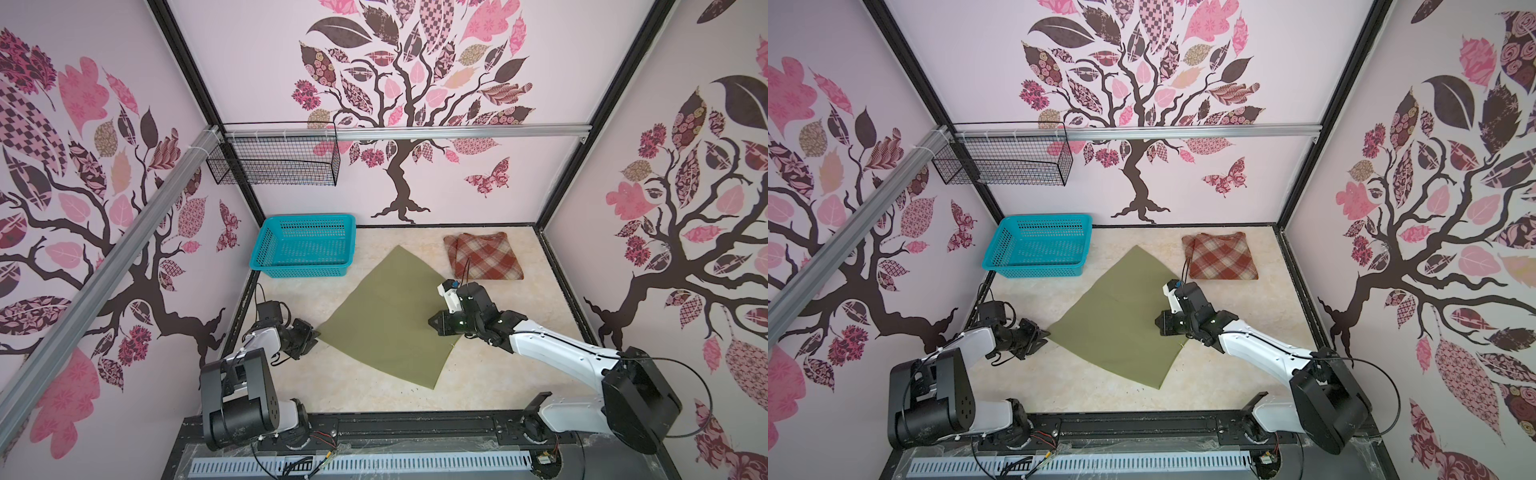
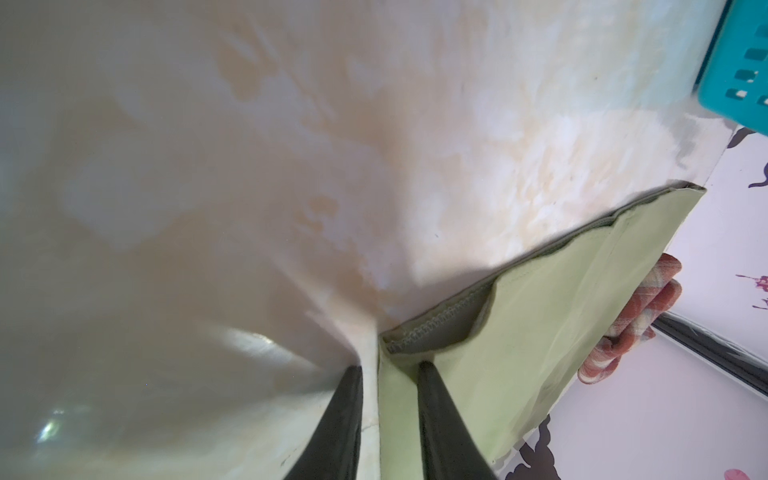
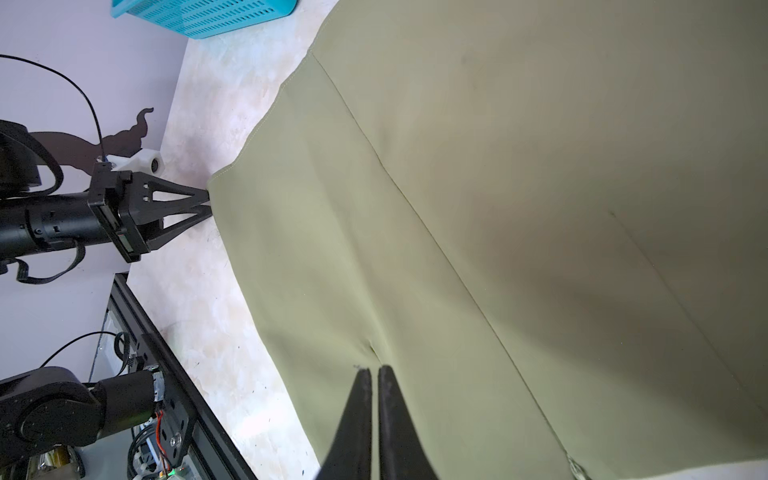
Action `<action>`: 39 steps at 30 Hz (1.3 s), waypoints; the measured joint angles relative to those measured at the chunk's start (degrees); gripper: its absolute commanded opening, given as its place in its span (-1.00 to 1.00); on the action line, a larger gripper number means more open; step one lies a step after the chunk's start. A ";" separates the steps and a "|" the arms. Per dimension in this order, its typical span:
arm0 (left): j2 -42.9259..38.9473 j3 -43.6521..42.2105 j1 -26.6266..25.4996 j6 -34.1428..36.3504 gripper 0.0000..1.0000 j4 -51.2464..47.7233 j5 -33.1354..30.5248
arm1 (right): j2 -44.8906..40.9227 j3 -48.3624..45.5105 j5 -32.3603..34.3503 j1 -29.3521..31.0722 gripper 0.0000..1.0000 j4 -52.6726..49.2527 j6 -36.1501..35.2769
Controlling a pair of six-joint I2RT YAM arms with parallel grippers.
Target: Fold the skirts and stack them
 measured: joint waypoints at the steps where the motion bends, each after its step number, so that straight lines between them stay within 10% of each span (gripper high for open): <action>1: 0.24 0.09 0.00 0.52 -0.59 -0.09 -0.09 | 0.00 -0.02 0.00 0.00 -0.80 0.00 0.00; 9: 1.29 0.44 0.00 1.88 -0.99 -0.09 -0.79 | -0.02 -1.81 -0.22 0.02 -0.80 -0.17 0.46; 18: -0.42 1.01 0.00 2.47 -1.00 -1.42 -1.16 | -0.57 -2.73 0.44 1.09 -0.81 -2.73 0.22; 39: -8.44 3.78 0.00 5.18 -1.00 -5.57 -1.55 | -0.90 -2.73 11.61 28.24 -0.22 -14.43 -6.01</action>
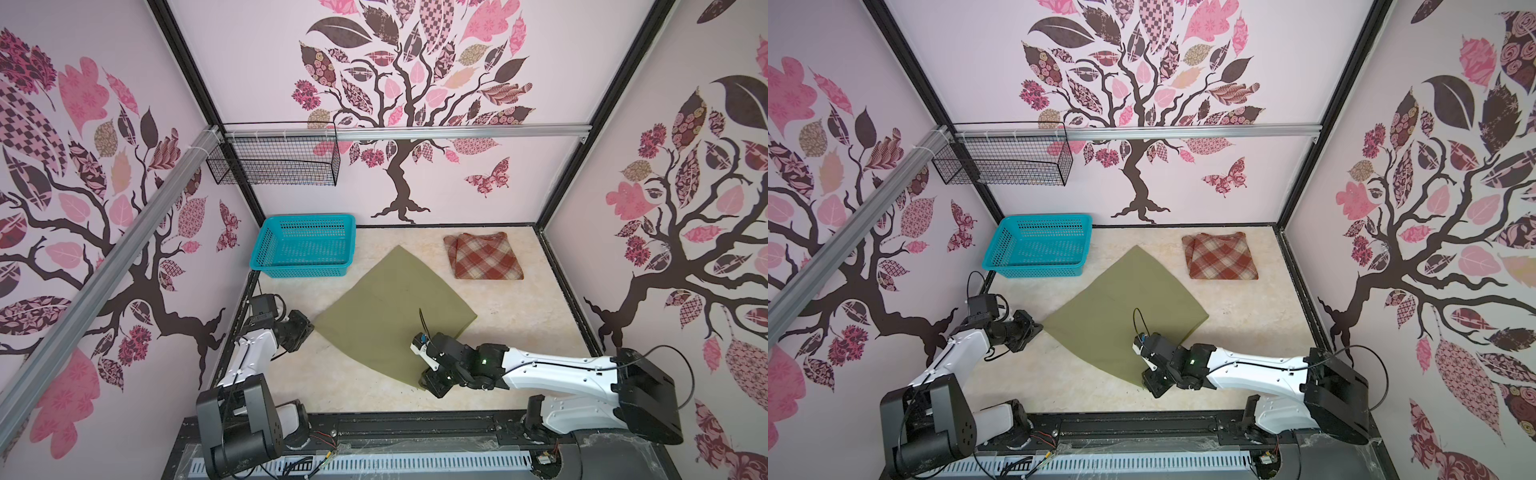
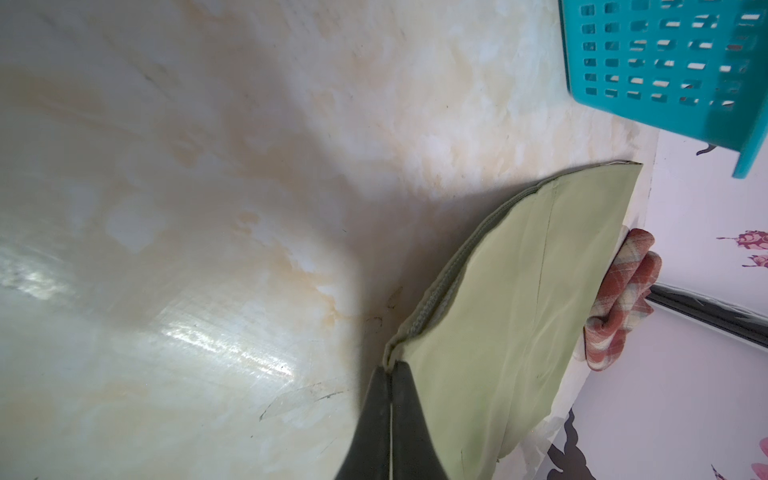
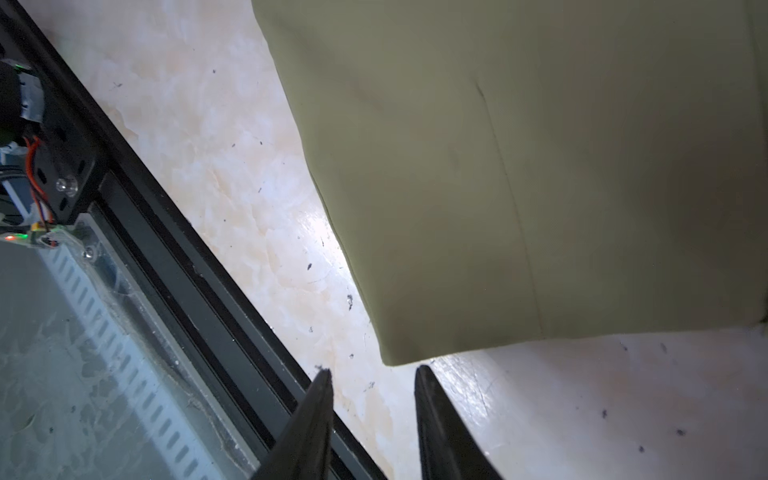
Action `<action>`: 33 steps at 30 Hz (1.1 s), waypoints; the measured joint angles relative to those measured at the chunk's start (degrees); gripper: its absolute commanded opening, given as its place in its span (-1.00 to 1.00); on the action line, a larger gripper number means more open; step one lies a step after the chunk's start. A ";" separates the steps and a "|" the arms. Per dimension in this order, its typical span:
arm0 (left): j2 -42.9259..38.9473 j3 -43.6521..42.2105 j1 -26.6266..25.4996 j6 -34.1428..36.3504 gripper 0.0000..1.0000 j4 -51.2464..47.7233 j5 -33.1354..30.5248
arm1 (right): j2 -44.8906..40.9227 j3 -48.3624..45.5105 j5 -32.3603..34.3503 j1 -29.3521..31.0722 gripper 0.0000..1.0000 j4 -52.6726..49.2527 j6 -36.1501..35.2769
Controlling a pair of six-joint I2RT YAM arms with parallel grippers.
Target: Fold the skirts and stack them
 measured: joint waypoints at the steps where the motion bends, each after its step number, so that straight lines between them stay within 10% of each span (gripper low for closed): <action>1: 0.00 0.00 0.00 0.02 -1.00 -0.09 0.02 | 0.42 0.00 0.31 0.26 -0.21 -0.02 -0.33; 19: 0.22 0.00 0.00 0.00 -1.00 -0.13 0.50 | 9.94 3.19 4.55 3.63 -0.25 1.27 -4.11; 28: 0.72 0.09 0.00 0.00 -1.00 -0.13 0.94 | 13.09 3.69 6.91 4.96 -0.98 1.09 -5.09; 33: 0.72 1.20 0.00 -0.09 -1.00 -0.50 0.92 | 13.05 3.76 6.84 5.11 -1.00 1.18 -5.42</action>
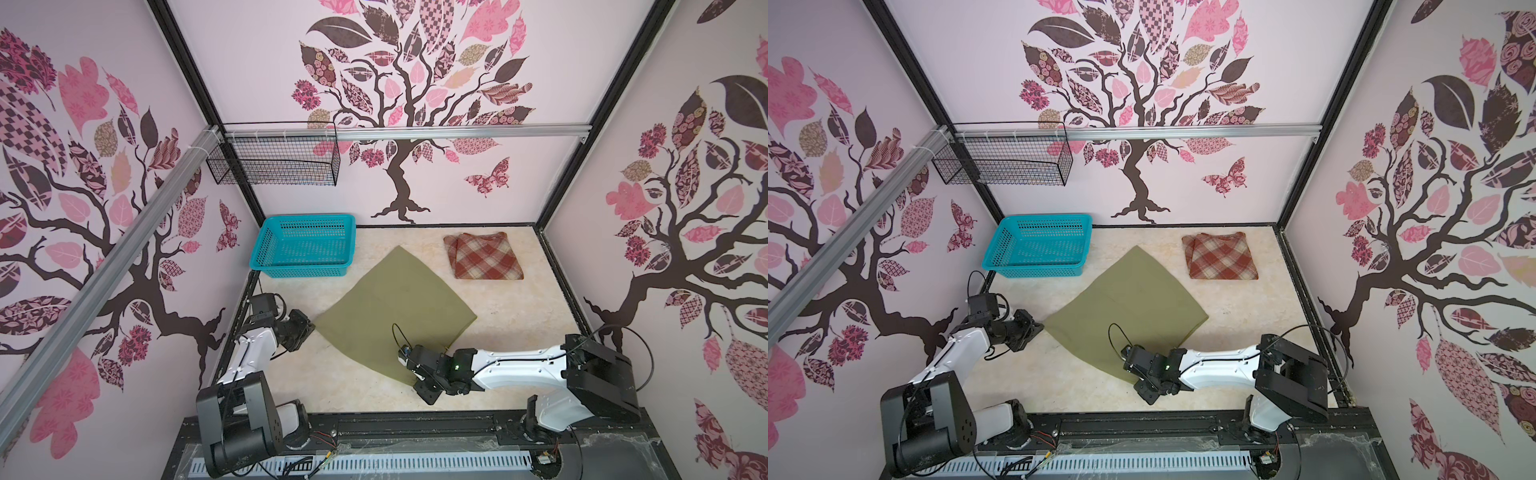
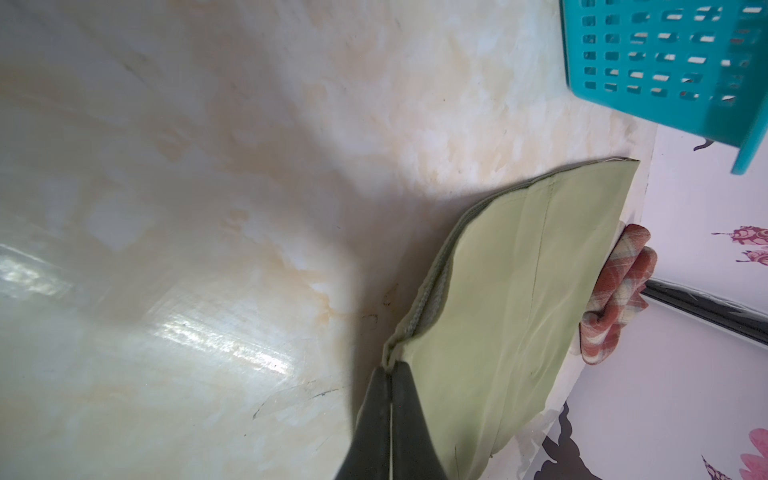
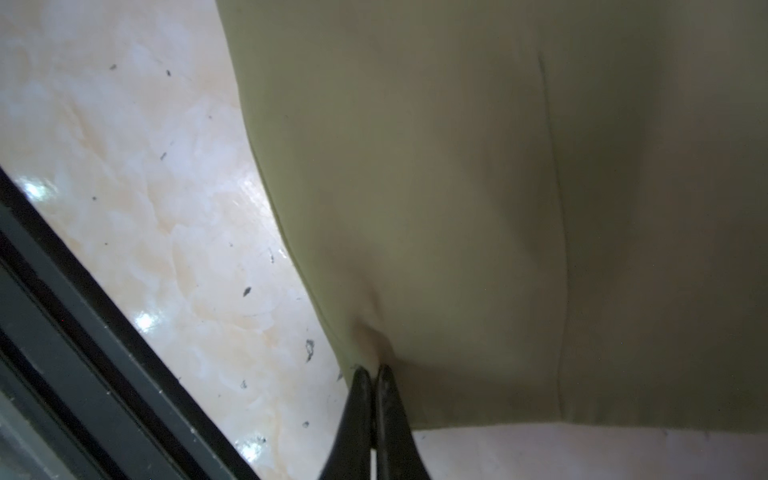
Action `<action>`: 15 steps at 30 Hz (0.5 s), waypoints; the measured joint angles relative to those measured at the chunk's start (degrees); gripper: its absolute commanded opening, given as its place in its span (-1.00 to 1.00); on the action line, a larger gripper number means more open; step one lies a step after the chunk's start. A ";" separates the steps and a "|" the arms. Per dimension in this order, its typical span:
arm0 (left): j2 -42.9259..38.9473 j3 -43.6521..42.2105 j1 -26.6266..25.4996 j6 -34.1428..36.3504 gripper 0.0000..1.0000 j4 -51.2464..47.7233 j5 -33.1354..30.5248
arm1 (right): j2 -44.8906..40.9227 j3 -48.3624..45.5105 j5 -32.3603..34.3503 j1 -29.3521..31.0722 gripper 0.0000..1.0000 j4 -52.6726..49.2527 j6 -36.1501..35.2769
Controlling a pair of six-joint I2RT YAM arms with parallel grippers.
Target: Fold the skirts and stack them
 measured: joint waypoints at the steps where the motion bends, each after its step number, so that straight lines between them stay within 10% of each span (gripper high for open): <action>1: 0.00 0.48 0.00 -0.04 -1.00 -0.17 0.00 | -0.09 0.02 -0.09 0.00 -1.00 -0.11 -0.04; 15: -3.54 10.64 0.00 -0.11 -1.00 -5.55 -2.51 | -7.78 7.04 -1.68 0.66 -1.00 -5.62 -1.49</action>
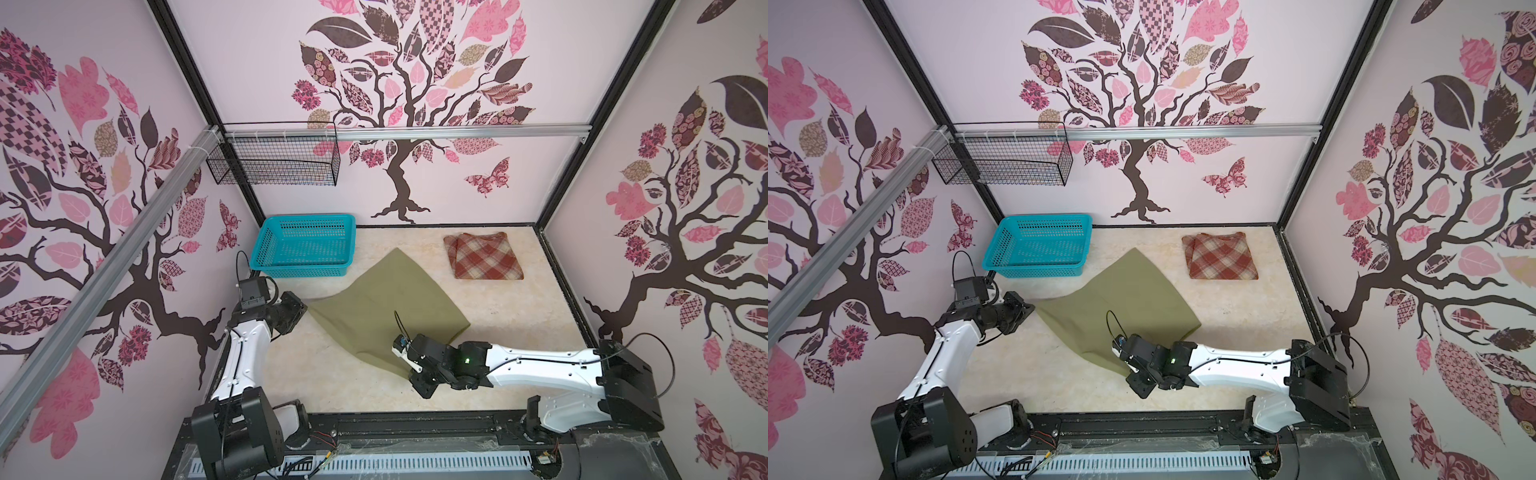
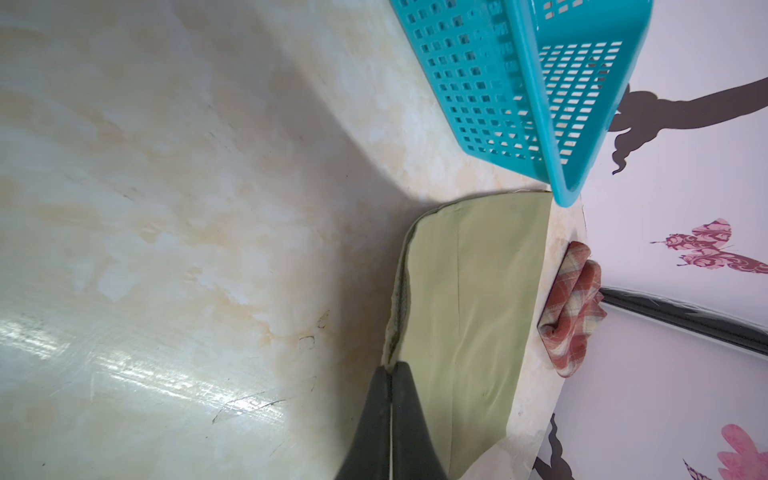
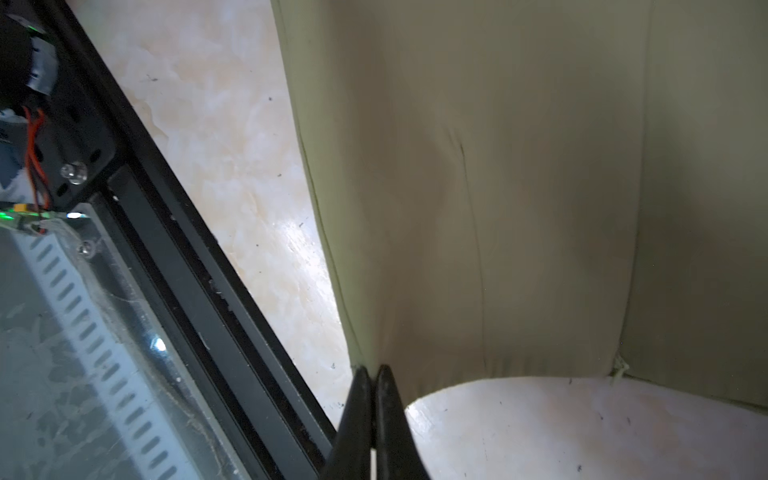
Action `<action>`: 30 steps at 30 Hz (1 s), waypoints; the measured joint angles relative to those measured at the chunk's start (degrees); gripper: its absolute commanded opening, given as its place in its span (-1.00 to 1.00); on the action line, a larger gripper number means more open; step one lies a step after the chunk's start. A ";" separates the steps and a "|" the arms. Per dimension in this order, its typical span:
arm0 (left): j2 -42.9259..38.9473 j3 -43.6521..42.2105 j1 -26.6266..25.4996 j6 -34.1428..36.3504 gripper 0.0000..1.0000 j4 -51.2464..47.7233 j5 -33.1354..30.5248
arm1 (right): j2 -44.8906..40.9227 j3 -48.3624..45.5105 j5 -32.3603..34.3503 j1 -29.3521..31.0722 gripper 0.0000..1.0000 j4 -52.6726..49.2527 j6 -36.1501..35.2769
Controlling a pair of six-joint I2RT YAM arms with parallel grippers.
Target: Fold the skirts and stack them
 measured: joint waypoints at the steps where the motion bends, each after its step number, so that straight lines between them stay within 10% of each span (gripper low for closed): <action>1: -0.28 0.66 0.00 0.02 -1.00 -0.52 -0.22 | -0.35 0.20 -0.02 0.17 -1.00 -0.33 0.00; 30: -6.88 13.94 0.00 0.74 -1.00 -12.61 -3.65 | -3.26 3.10 -5.11 5.79 -1.00 0.70 2.19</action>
